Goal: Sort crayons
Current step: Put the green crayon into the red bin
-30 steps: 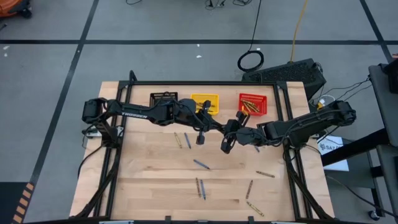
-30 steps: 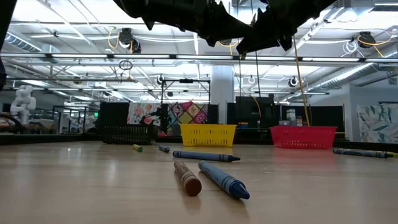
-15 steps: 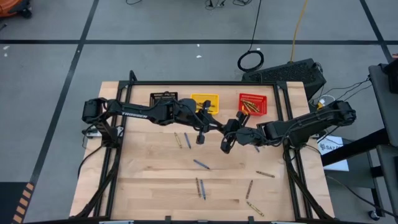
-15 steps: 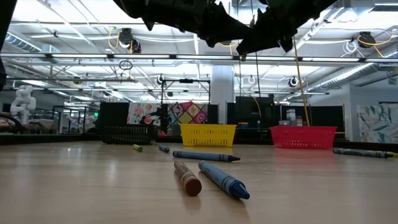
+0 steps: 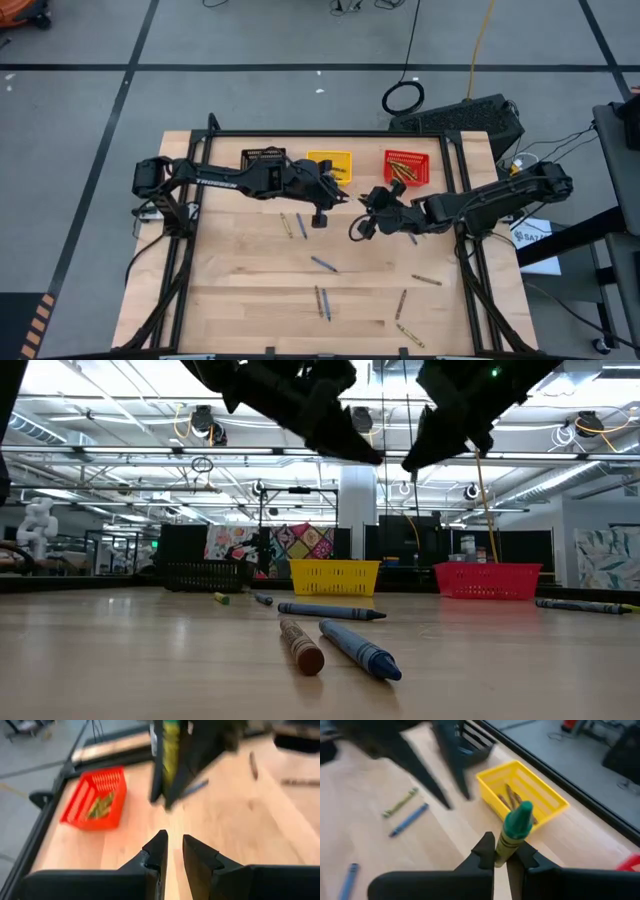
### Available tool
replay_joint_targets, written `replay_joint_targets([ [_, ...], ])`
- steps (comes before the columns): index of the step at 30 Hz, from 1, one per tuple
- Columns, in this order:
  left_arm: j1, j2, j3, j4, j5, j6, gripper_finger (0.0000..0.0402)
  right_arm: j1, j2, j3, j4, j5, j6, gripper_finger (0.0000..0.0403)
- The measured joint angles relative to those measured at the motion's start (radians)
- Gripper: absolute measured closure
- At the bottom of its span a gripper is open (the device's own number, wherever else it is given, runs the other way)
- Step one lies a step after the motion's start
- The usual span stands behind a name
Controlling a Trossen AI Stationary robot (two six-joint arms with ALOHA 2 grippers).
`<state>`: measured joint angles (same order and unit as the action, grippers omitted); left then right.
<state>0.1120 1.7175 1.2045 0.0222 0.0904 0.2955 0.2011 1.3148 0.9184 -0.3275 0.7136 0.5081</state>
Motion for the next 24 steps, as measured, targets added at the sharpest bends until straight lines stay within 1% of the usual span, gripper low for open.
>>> replay_joint_targets([
  [8,0.000,0.000,0.000,-0.181,-0.093,0.009,0.0336,-0.086,0.000,0.000,-0.110,-0.005,0.051,0.0401],
  [16,0.000,0.000,0.000,-0.310,-0.172,0.010,0.0336,-0.235,-0.001,0.000,-0.359,-0.013,0.149,0.0400],
  [21,0.000,0.000,0.000,-0.358,-0.178,0.032,0.0336,-0.340,-0.001,0.000,-0.431,-0.129,0.114,0.0399],
  [24,0.000,0.000,0.000,-0.397,-0.180,0.032,0.0336,-0.395,0.000,0.000,-0.440,-0.144,0.073,0.0399],
])
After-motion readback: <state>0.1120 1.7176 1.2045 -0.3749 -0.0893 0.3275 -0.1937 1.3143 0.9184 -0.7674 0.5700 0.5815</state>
